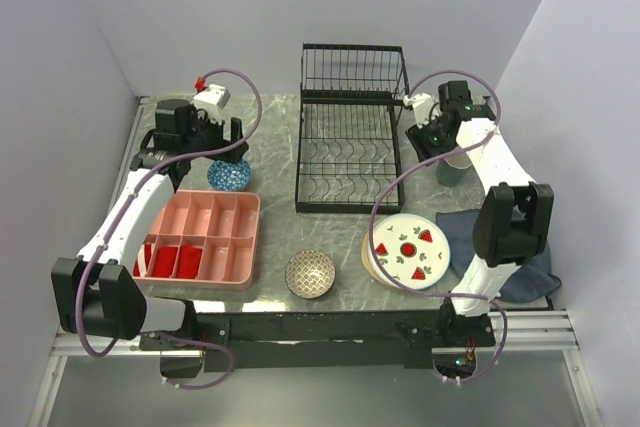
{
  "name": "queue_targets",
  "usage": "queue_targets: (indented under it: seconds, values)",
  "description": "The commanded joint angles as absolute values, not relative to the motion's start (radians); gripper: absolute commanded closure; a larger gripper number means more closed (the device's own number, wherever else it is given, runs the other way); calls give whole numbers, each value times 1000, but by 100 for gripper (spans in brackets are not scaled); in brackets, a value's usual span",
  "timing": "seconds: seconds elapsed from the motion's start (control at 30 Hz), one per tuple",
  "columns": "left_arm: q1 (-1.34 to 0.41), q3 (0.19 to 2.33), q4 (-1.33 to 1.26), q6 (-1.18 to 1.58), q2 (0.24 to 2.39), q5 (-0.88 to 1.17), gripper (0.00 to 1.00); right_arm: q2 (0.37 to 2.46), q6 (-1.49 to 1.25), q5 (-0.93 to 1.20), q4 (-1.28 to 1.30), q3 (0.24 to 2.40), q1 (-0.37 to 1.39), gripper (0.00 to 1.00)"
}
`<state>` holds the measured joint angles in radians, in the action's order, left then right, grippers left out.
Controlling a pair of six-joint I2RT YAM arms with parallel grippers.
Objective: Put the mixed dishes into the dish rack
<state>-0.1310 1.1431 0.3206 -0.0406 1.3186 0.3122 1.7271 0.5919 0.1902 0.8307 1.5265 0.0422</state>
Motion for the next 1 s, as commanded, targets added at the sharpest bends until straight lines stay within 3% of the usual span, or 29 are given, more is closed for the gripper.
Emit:
queue_targets:
  seconds: [0.0, 0.97]
  values:
    - [-127, 1190, 296, -28, 1322, 333, 12, 1776, 577, 98, 813, 1586, 11, 42]
    - [-167, 1244, 299, -20, 1408, 356, 12, 1729, 569, 58, 713, 1491, -51, 45]
